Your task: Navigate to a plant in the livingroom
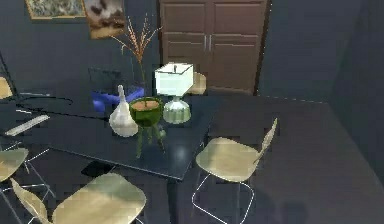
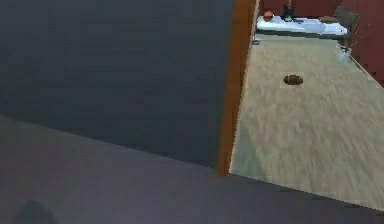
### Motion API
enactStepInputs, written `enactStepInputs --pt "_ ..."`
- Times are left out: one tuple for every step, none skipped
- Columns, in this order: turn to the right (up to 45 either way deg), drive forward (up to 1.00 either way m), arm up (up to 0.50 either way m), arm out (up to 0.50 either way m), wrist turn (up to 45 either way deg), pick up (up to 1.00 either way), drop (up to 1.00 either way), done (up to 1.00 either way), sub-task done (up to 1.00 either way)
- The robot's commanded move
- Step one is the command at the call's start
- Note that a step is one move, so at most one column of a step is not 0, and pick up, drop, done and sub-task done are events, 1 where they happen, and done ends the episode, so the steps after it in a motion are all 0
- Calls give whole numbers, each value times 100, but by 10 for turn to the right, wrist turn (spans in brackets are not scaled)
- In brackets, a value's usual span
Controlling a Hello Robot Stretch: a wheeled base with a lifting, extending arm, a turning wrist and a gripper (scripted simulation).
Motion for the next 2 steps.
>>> enactStepInputs --pt "-120 0 0 0 0 0 0 0 0" --pt "0 0 0 0 0 0 0 100 0"
